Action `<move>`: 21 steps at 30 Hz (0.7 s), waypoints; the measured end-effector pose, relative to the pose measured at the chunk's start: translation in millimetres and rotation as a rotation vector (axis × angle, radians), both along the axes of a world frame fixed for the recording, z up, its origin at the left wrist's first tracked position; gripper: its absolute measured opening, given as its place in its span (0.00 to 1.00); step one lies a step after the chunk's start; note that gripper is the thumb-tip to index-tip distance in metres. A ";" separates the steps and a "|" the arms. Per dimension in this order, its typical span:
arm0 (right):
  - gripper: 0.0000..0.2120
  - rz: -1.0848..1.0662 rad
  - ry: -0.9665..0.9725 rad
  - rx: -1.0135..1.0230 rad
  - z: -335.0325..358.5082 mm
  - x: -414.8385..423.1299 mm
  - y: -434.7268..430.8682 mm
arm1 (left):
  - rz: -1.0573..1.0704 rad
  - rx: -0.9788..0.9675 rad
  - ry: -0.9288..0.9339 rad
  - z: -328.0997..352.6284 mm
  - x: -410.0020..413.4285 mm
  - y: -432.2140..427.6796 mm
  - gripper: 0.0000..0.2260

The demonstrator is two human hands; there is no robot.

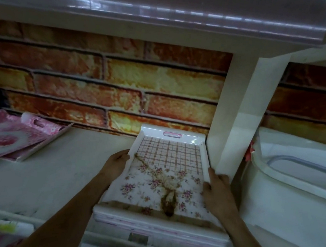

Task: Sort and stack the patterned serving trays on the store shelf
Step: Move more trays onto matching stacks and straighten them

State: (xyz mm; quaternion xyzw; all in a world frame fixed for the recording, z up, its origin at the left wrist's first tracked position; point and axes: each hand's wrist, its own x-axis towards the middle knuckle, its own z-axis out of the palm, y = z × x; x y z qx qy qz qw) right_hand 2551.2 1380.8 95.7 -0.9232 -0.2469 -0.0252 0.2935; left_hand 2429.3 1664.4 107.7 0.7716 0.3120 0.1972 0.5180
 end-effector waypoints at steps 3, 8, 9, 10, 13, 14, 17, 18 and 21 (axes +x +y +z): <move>0.25 0.009 0.050 0.060 -2.0 1.2 -1.1 | -0.008 0.027 -0.018 0.7 -4.9 -3.1 0.16; 0.25 0.000 0.078 0.098 -5.1 2.7 -1.3 | -0.033 0.032 -0.048 0.5 -17.3 -7.9 0.17; 0.25 -0.006 0.088 0.096 -4.7 2.7 -1.4 | -0.028 0.010 -0.056 0.3 -21.3 -8.4 0.17; 0.24 -0.008 0.096 0.094 -4.0 1.6 -1.0 | -0.022 -0.020 -0.065 -0.3 -26.1 -8.2 0.17; 0.24 -0.014 0.089 0.061 -1.6 -1.4 0.2 | -0.064 -0.058 -0.087 -2.7 -36.4 -5.2 0.16; 0.24 -0.023 0.075 0.027 -0.2 -2.4 0.7 | -0.071 -0.035 -0.080 -1.7 -38.2 -5.1 0.15; 0.23 -0.041 0.008 -0.031 6.2 -8.4 0.6 | -0.014 0.042 -0.071 2.4 -40.6 -9.5 0.12; 0.22 -0.043 -0.020 -0.029 8.0 -9.8 0.1 | 0.007 0.048 -0.078 3.5 -41.7 -11.9 0.11; 0.17 -0.049 -0.104 -0.008 13.0 -13.3 -2.6 | 0.022 0.027 -0.090 5.7 -49.6 -17.8 0.11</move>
